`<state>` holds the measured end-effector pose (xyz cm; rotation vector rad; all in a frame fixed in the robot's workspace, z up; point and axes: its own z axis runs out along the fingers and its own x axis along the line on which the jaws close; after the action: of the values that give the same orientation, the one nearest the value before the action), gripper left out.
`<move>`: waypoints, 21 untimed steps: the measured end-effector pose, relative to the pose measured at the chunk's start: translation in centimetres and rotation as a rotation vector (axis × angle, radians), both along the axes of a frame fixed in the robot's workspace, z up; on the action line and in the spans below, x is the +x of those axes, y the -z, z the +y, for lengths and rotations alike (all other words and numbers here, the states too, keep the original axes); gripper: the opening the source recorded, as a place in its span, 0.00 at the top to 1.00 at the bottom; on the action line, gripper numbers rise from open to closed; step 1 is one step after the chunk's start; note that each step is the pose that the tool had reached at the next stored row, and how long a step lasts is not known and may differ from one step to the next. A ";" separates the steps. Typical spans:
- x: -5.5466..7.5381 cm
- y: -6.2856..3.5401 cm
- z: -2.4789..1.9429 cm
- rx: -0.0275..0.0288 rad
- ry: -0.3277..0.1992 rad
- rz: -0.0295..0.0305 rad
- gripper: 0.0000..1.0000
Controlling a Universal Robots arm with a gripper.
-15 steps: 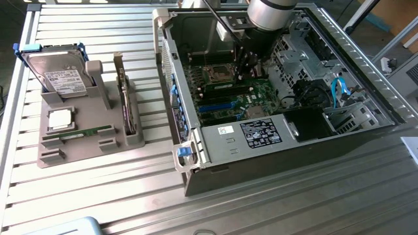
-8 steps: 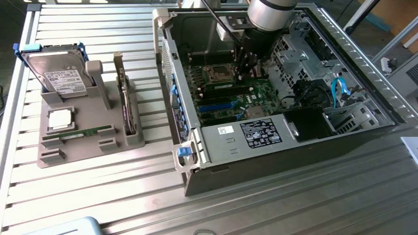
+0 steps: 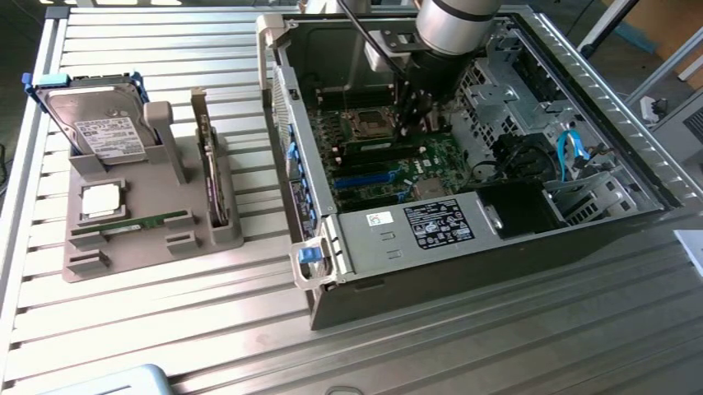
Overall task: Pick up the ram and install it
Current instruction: 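Insert the ram into the slot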
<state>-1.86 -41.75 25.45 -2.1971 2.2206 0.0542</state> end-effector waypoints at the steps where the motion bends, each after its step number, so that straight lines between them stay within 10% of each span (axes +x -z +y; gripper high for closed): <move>1: 0.0 0.14 0.03 -0.0001 0.000 0.0000 0.88; 21: 0.0 1.01 0.16 0.0016 0.000 0.0001 0.88</move>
<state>-1.82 -41.59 24.45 -2.1962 2.2199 0.0560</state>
